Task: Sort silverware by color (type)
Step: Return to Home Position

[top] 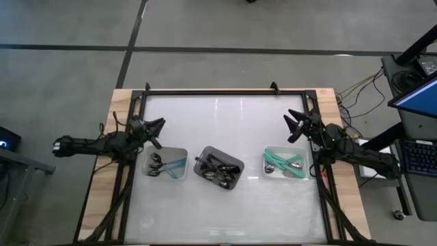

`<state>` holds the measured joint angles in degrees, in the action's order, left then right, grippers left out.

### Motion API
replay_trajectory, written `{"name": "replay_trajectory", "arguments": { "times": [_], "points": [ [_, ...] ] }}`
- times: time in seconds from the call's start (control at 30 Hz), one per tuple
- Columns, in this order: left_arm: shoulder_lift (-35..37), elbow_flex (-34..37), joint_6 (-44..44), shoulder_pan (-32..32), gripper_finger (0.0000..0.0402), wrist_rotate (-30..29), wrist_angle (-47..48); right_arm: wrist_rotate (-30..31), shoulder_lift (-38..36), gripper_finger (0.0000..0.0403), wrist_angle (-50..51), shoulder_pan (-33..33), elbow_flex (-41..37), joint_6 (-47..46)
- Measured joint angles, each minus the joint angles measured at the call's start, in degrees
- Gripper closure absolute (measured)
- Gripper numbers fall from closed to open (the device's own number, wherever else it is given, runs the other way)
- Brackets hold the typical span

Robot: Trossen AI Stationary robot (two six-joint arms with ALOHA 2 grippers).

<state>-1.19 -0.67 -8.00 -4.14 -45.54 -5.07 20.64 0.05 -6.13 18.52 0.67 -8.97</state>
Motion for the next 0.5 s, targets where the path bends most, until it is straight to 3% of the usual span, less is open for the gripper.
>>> {"name": "replay_trajectory", "arguments": {
  "times": [0.5],
  "points": [
    [-0.1,0.0,0.0,0.0,0.0361,0.0,0.0,0.0,1.6,0.0216,-0.1,0.0,0.0,0.0]
  ]
}}
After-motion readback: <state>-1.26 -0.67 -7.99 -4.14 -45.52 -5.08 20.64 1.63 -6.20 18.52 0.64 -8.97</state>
